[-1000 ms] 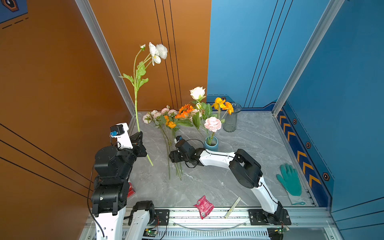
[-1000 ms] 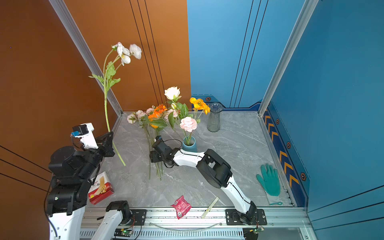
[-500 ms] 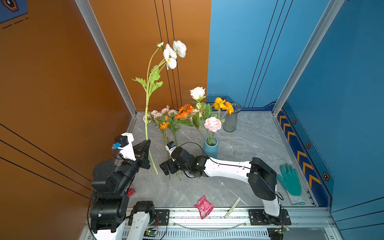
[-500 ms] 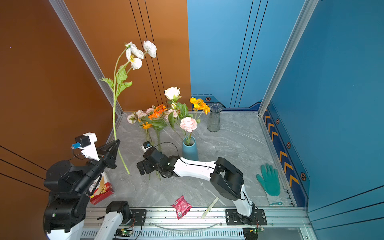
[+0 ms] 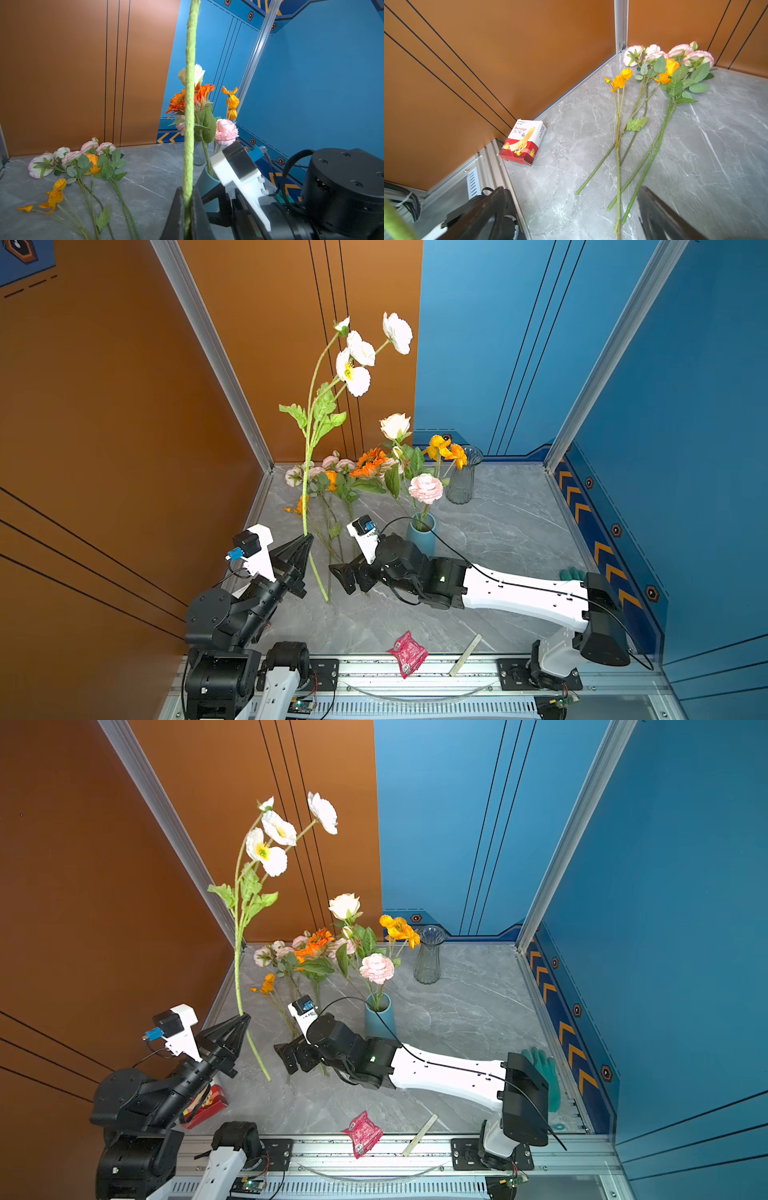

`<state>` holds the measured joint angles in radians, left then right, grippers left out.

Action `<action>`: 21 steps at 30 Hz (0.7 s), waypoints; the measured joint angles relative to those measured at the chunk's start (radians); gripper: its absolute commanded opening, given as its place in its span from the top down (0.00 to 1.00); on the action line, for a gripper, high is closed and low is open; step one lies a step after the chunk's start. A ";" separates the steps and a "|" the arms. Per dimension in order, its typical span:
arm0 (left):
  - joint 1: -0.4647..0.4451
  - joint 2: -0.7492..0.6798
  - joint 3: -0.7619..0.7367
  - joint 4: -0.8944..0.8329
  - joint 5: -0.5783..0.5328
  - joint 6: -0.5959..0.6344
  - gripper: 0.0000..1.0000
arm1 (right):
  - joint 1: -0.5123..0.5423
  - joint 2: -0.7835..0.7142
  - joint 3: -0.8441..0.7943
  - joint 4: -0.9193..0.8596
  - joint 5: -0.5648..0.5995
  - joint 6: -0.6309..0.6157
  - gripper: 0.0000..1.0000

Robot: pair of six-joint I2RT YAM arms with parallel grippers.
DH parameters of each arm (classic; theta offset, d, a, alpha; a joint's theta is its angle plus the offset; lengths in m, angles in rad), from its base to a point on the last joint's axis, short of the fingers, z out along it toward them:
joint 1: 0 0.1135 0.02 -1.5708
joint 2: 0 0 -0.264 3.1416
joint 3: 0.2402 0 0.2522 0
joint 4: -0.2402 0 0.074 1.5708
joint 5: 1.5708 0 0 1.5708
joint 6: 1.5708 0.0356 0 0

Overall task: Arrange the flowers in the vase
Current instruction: 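Swing the poppy stems toward the blue vase with both grippers holding them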

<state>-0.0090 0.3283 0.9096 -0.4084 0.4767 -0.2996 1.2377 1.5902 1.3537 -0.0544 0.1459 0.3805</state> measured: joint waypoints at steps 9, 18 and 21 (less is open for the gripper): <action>-0.014 0.005 -0.045 0.087 0.136 -0.034 1.00 | 0.006 -0.162 -0.015 0.008 0.007 -0.070 0.03; -0.032 0.003 -0.081 0.140 0.238 -0.012 1.00 | -0.014 -0.181 0.030 0.033 -0.082 -0.097 0.10; -0.045 0.003 -0.095 0.159 0.270 -0.004 1.00 | -0.027 -0.177 0.053 0.043 -0.111 -0.097 0.11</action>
<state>-0.0544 0.3309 0.8143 -0.2489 0.7467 -0.3038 1.2106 1.4136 1.4063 -0.0116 0.0345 0.2840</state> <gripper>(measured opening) 0.063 0.893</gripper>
